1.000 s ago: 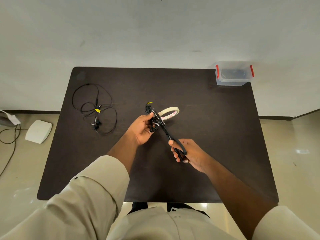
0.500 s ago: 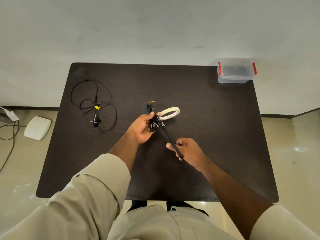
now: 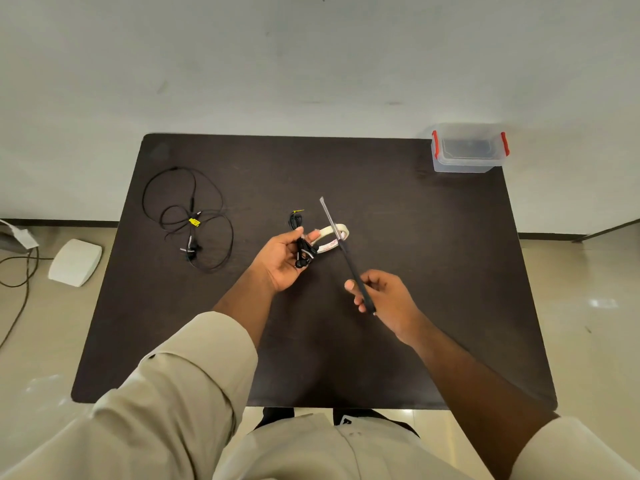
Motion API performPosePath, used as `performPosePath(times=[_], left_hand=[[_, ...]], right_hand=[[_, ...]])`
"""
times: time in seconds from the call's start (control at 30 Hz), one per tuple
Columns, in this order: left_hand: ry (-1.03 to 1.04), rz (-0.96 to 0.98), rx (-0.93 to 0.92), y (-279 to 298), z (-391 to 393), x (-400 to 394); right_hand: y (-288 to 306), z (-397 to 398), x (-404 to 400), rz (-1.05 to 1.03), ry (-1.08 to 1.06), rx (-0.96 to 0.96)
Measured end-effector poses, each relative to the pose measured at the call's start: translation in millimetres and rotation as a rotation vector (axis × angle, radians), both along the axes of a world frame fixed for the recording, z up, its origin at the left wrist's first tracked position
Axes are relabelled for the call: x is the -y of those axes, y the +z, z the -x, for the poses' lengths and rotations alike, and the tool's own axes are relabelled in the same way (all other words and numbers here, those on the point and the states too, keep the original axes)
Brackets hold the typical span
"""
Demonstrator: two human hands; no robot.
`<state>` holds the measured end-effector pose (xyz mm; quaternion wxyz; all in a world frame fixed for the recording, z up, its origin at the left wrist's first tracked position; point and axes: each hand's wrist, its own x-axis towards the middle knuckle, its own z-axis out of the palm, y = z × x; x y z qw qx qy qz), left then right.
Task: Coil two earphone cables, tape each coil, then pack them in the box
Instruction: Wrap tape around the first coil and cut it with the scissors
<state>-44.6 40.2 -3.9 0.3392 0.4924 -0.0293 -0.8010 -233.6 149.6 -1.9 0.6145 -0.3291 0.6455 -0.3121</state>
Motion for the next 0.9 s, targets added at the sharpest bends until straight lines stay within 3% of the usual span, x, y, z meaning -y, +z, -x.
performPosePath(times=[0.23, 0.5, 0.77, 0.9], left_hand=[[0.046, -0.031, 0.058, 1.5, -5.7, 0.8], [0.064, -0.048, 0.089, -2.5, -9.2, 1.4], [0.029, -0.054, 0.125, -1.5, -13.6, 3.2], [0.023, -0.053, 0.116, -4.7, -14.4, 5.0]], right_hand=[[-6.5, 29.2, 64.1, 0.059, 0.015, -0.655], [-26.8, 39.7, 85.1, 0.028, 0.276, -1.067], [-38.0, 14.3, 81.9, 0.126, 0.328, -1.026], [-32.1, -4.6, 98.4, 0.292, 0.35, -0.831]])
